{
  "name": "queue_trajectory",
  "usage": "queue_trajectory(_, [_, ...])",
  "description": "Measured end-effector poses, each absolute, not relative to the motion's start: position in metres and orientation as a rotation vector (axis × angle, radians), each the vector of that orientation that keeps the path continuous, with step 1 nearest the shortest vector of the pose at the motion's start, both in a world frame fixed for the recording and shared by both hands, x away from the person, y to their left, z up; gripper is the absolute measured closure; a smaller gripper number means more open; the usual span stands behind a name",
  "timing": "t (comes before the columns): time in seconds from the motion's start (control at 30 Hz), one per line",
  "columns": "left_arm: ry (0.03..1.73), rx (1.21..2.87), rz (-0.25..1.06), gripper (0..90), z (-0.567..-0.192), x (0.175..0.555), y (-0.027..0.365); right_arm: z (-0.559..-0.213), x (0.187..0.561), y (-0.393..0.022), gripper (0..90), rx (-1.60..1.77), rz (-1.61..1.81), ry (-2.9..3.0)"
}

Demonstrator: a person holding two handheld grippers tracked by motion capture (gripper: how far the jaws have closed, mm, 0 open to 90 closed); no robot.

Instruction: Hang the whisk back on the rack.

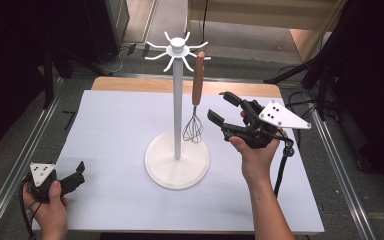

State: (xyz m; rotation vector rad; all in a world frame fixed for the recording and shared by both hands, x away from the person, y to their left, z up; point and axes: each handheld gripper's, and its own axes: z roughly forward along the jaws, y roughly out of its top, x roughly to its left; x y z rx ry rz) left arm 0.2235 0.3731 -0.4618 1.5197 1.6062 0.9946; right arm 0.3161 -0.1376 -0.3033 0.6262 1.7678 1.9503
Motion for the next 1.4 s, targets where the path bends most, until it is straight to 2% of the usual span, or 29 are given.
queue_trajectory(0.1, [1.604, 1.521, 0.995, 7.9, -0.462, 0.224, 0.373, -0.310, 0.316, -0.143, 28.1, 0.656, 1.935, 1.767])
queue_trajectory(0.17, [1.604, 1.521, 0.997, 7.9, -0.462, 0.224, 0.373, -0.314, 0.316, -0.147, 25.0, 0.680, 1.919, 1.764])
queue_trajectory(0.2, [1.603, 1.519, 0.999, 7.9, -0.462, 0.224, 0.373, -0.319, 0.317, -0.151, 20.6, 0.718, 1.890, 1.752])
queue_trajectory(0.6, [1.605, 1.517, 1.004, 7.9, -0.462, 0.224, 0.372, -0.348, 0.317, -0.172, 13.5, 0.840, 1.768, 1.766])
queue_trajectory(0.93, [1.605, 1.524, 1.005, 7.9, -0.462, 0.223, 0.372, -0.376, 0.314, -0.191, 1.6, 0.956, 1.704, 1.748])
queue_trajectory(1.4, [1.603, 1.531, 1.016, 7.9, -0.462, 0.224, 0.371, -0.408, 0.305, -0.221, 0.0, 1.065, 1.651, 1.713])
